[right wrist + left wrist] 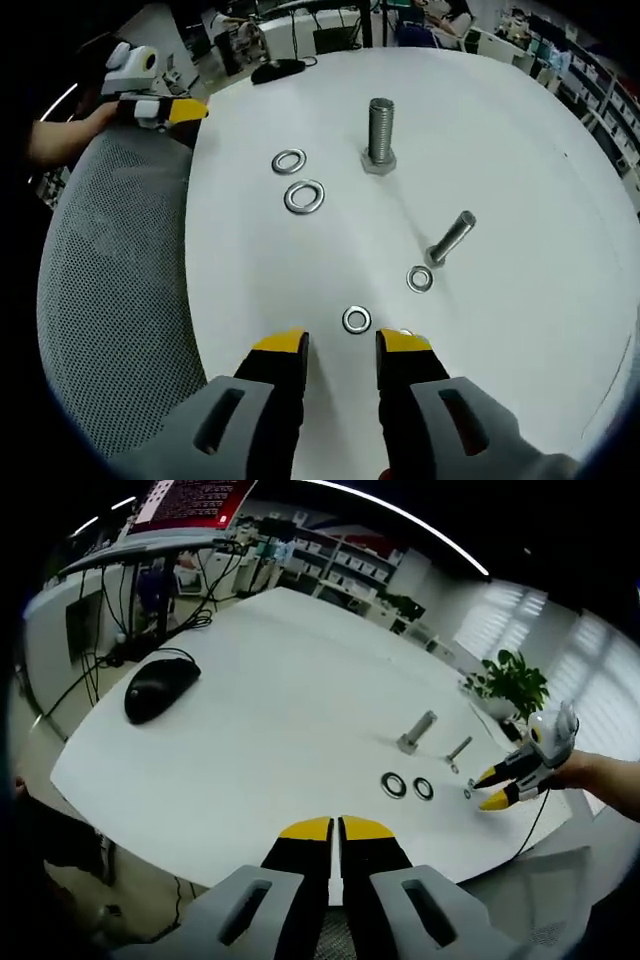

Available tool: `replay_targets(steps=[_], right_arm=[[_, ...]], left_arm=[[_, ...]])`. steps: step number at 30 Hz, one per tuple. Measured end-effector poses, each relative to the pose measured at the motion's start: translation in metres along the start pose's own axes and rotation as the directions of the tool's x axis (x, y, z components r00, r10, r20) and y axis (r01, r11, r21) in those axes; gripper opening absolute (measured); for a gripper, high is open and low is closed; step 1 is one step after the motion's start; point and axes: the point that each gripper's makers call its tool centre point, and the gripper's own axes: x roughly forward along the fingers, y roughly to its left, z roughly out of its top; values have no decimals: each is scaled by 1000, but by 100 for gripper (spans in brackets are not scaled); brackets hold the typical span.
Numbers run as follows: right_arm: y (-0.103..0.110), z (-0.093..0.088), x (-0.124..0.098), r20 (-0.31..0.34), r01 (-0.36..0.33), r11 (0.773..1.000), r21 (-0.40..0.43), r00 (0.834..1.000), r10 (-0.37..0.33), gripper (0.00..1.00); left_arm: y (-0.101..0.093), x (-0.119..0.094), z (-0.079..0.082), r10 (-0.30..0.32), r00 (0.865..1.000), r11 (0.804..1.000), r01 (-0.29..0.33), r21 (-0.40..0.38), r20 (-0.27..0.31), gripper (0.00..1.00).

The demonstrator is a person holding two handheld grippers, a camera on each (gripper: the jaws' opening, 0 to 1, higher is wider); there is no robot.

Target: Place the washer onto the threaded stud by aligning its center hole with the stud, sliding it down to the base, and recovering from edge contact or off-axis alignment until the washer reaches the visible bottom stop.

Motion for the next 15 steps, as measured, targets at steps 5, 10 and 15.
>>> replay_targets(steps=[5,10,15], right_arm=[[-1,-3,6,-68,-3,996,-90,998,-3,27],[-1,3,8,-79,-11,992,-126,997,1,25],[-4,2,8,-121,-4,982,-190,992,-19,21]], left_arm=[[0,0,0,1,1000,1000,-1,3,2,0],[0,-1,1,-3,1000,1000,3,4,7,0],[4,-2,1,24,1000,1000,-24,15,1,0]])
